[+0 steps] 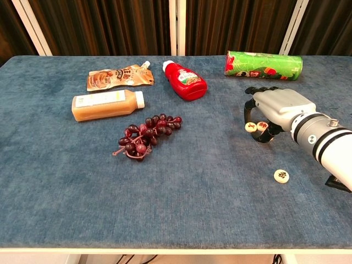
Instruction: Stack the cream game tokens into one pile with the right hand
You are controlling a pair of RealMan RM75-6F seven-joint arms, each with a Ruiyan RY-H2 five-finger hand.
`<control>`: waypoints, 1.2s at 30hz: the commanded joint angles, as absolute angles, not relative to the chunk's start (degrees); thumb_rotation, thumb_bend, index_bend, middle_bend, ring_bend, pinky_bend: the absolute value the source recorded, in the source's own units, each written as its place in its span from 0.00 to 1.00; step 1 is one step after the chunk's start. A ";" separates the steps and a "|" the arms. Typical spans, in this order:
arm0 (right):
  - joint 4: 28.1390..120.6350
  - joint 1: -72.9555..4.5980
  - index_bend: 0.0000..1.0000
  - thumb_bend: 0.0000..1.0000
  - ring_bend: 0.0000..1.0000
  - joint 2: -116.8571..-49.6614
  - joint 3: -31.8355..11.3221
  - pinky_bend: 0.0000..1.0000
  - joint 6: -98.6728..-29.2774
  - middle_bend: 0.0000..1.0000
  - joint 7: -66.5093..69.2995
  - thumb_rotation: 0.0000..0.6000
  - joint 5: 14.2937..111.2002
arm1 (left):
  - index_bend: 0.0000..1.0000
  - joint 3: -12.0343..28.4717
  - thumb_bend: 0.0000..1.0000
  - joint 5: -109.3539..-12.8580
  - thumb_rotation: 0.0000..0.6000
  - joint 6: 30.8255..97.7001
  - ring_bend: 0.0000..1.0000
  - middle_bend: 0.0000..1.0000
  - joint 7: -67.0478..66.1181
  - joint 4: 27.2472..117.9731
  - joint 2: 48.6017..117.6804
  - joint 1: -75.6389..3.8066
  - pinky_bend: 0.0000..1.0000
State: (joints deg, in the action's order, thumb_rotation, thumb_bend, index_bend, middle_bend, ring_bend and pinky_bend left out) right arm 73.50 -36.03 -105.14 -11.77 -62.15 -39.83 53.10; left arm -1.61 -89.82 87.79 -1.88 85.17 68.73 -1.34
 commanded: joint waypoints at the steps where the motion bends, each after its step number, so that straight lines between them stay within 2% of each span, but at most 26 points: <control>1: 73.38 -35.98 0.50 0.29 0.00 -105.16 -11.76 0.00 -62.59 0.04 -39.30 1.00 53.64 | 0.00 -1.63 0.11 -89.84 1.00 87.75 0.00 0.00 -1.67 85.12 68.76 -1.32 0.00; 8: 75.61 -35.76 0.52 0.30 0.00 -103.49 -11.46 0.00 -64.22 0.05 -36.90 1.00 57.38 | 0.00 -1.69 0.11 -89.92 1.00 87.75 0.00 0.00 -1.32 85.46 68.52 -1.23 0.00; 15: 83.25 -35.04 0.52 0.30 0.00 -97.20 -10.33 0.00 -65.41 0.05 -36.85 1.00 61.02 | 0.00 -1.71 0.11 -89.81 1.00 87.33 0.00 0.00 -1.64 86.16 68.38 -1.33 0.00; 27: 95.72 -33.81 0.53 0.30 0.00 -78.91 -3.84 0.00 -57.08 0.06 -32.17 1.00 65.31 | 0.00 -1.57 0.11 -89.70 1.00 86.47 0.00 0.00 -3.43 87.35 68.77 -1.79 0.00; 36: 98.50 -32.75 0.53 0.30 0.00 -74.08 1.29 0.00 -54.31 0.05 -26.34 1.00 73.31 | 0.00 -1.39 0.11 -89.90 1.00 86.47 0.00 0.00 -5.09 88.82 68.67 -2.04 0.00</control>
